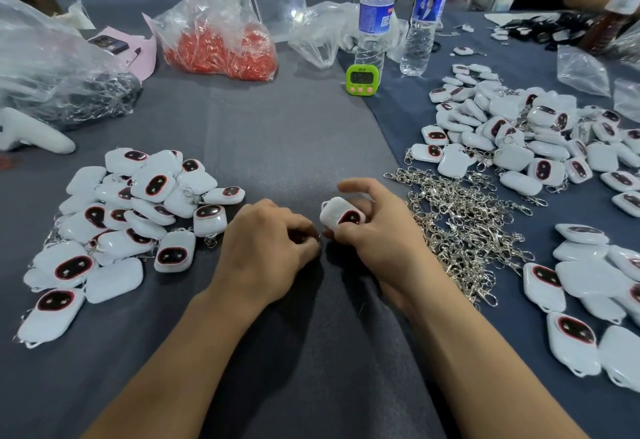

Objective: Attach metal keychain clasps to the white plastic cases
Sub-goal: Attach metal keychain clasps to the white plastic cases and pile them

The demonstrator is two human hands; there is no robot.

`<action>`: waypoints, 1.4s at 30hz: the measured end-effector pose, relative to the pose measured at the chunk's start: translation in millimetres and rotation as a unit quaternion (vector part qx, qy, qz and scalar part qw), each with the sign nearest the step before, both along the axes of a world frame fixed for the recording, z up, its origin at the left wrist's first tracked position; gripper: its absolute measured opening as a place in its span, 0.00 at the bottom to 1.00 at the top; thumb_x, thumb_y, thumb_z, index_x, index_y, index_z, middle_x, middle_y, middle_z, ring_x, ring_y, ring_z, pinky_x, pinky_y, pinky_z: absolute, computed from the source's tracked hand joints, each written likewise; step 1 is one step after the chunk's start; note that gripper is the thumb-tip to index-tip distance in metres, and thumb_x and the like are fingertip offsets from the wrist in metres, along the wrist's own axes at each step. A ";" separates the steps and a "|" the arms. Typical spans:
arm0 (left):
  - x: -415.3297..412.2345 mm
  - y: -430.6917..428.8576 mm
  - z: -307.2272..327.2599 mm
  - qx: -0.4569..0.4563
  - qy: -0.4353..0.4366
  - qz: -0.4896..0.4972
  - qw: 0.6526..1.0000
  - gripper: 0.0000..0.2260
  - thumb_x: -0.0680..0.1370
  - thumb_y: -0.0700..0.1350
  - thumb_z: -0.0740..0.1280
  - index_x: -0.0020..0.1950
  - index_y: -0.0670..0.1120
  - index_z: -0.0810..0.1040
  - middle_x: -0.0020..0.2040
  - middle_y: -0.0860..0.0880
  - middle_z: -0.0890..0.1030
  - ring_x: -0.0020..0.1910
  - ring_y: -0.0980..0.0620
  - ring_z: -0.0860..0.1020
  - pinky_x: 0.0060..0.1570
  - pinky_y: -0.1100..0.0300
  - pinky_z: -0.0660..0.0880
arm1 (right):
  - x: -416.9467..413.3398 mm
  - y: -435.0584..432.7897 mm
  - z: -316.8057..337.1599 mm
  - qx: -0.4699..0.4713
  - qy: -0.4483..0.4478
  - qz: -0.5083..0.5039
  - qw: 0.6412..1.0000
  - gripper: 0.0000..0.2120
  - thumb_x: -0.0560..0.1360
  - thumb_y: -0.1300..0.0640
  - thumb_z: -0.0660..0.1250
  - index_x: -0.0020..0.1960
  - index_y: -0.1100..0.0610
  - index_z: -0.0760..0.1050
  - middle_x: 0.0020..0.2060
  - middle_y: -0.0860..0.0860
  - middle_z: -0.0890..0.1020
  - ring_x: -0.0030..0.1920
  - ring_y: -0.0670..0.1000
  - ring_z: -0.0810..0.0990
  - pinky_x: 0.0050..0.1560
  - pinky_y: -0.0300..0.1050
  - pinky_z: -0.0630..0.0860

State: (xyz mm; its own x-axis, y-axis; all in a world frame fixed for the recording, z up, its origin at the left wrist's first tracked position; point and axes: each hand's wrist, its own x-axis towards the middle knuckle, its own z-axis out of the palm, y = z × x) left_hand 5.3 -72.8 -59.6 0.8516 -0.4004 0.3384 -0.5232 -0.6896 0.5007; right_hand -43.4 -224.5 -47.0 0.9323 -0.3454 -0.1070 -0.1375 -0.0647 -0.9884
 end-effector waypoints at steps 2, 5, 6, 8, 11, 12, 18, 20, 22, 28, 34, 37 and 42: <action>0.2 0.7 0.6 -0.016 0.023 0.002 1.000 0.04 0.69 0.48 0.77 0.42 0.55 0.87 0.34 0.54 0.81 0.41 0.51 0.75 0.42 0.53 0.73 | -0.4 -2.0 -2.2 -0.119 0.014 -0.019 0.993 0.18 0.72 0.66 0.74 0.57 0.49 0.76 0.39 0.48 0.86 0.34 0.45 0.82 0.37 0.43 0.79; 0.0 1.2 2.9 -0.028 0.042 0.002 0.999 0.05 0.69 0.48 0.77 0.43 0.56 0.87 0.35 0.54 0.81 0.41 0.53 0.74 0.43 0.55 0.73 | -0.4 -4.2 -1.4 -0.163 0.013 -0.015 0.986 0.12 0.69 0.60 0.78 0.49 0.50 0.80 0.34 0.45 0.86 0.31 0.42 0.80 0.34 0.38 0.76; 0.1 1.4 3.4 -0.028 0.049 0.001 0.998 0.05 0.69 0.48 0.77 0.43 0.57 0.87 0.35 0.54 0.80 0.42 0.54 0.74 0.43 0.56 0.72 | -0.5 -5.2 -0.9 -0.170 0.012 -0.014 0.985 0.10 0.69 0.60 0.77 0.47 0.50 0.81 0.34 0.45 0.86 0.31 0.42 0.80 0.36 0.38 0.76; 0.3 2.3 3.6 -0.032 0.054 0.000 0.998 0.05 0.70 0.48 0.77 0.44 0.57 0.87 0.36 0.54 0.80 0.42 0.55 0.74 0.44 0.56 0.72 | -1.5 -6.6 -0.1 -0.175 0.008 -0.015 0.984 0.09 0.70 0.61 0.75 0.46 0.48 0.84 0.35 0.46 0.86 0.34 0.44 0.81 0.41 0.41 0.78; -0.8 2.7 4.2 -0.026 0.046 -0.007 0.999 0.04 0.71 0.49 0.76 0.44 0.56 0.87 0.36 0.54 0.79 0.43 0.55 0.74 0.45 0.56 0.72 | -3.8 -6.7 2.8 -0.186 -0.002 -0.001 0.983 0.10 0.72 0.61 0.73 0.46 0.47 0.86 0.36 0.51 0.85 0.37 0.52 0.82 0.42 0.46 0.79; -1.3 2.5 4.0 -0.019 0.034 -0.013 0.999 0.03 0.71 0.49 0.76 0.44 0.55 0.87 0.36 0.54 0.80 0.43 0.55 0.74 0.45 0.55 0.72 | -4.4 -6.6 4.3 -0.191 -0.002 0.005 0.982 0.09 0.72 0.61 0.73 0.45 0.47 0.86 0.36 0.51 0.85 0.38 0.53 0.82 0.42 0.46 0.79; -5.0 1.7 1.0 0.019 -0.066 -0.020 0.997 0.04 0.69 0.47 0.79 0.43 0.51 0.88 0.33 0.53 0.80 0.41 0.51 0.76 0.39 0.56 0.71 | -4.6 -7.7 8.7 -0.254 0.002 0.030 0.967 0.10 0.74 0.62 0.73 0.49 0.48 0.87 0.42 0.48 0.87 0.45 0.47 0.84 0.50 0.40 0.79; -6.0 1.1 1.4 0.024 -0.095 -0.018 0.995 0.05 0.67 0.45 0.80 0.40 0.50 0.87 0.31 0.52 0.79 0.38 0.49 0.76 0.37 0.57 0.70 | -5.3 -7.4 8.8 -0.267 -0.001 0.036 0.963 0.09 0.73 0.61 0.73 0.49 0.49 0.87 0.41 0.47 0.87 0.42 0.44 0.83 0.47 0.35 0.77; -7.2 0.3 2.2 0.031 -0.121 -0.015 0.992 0.05 0.65 0.44 0.81 0.38 0.49 0.87 0.29 0.51 0.78 0.36 0.48 0.76 0.36 0.56 0.70 | -5.6 -7.3 8.2 -0.275 -0.004 0.042 0.961 0.09 0.73 0.61 0.73 0.48 0.49 0.87 0.39 0.46 0.86 0.40 0.43 0.82 0.44 0.34 0.76; -5.1 1.4 1.5 0.055 -0.180 -0.019 0.982 0.07 0.67 0.45 0.80 0.33 0.47 0.84 0.27 0.50 0.76 0.33 0.48 0.74 0.42 0.51 0.68 | -3.0 -8.1 5.2 -0.193 0.005 0.044 0.980 0.12 0.72 0.65 0.72 0.44 0.49 0.86 0.37 0.47 0.86 0.34 0.44 0.80 0.40 0.38 0.77; -3.8 6.6 6.6 -0.047 -0.147 -0.007 0.988 0.02 0.67 0.45 0.78 0.37 0.51 0.87 0.30 0.55 0.79 0.38 0.55 0.71 0.44 0.58 0.67 | -2.0 -8.4 7.3 0.082 0.029 0.017 0.996 0.13 0.73 0.73 0.67 0.45 0.58 0.85 0.34 0.56 0.83 0.24 0.49 0.74 0.24 0.35 0.69; -0.4 9.7 8.2 -0.144 -0.017 -0.001 0.989 0.07 0.69 0.44 0.80 0.40 0.56 0.87 0.34 0.62 0.82 0.41 0.61 0.78 0.43 0.72 0.70 | -1.3 -12.3 9.8 0.151 0.027 0.023 0.988 0.14 0.74 0.73 0.65 0.43 0.60 0.86 0.35 0.56 0.84 0.26 0.49 0.74 0.27 0.37 0.71; 6.5 7.7 7.0 -0.262 0.135 -0.052 0.954 0.07 0.72 0.46 0.78 0.46 0.58 0.88 0.37 0.61 0.85 0.36 0.56 0.82 0.40 0.60 0.80 | -2.4 -18.5 12.9 0.256 0.027 0.043 0.965 0.17 0.75 0.73 0.63 0.40 0.59 0.88 0.37 0.56 0.85 0.29 0.46 0.79 0.28 0.37 0.76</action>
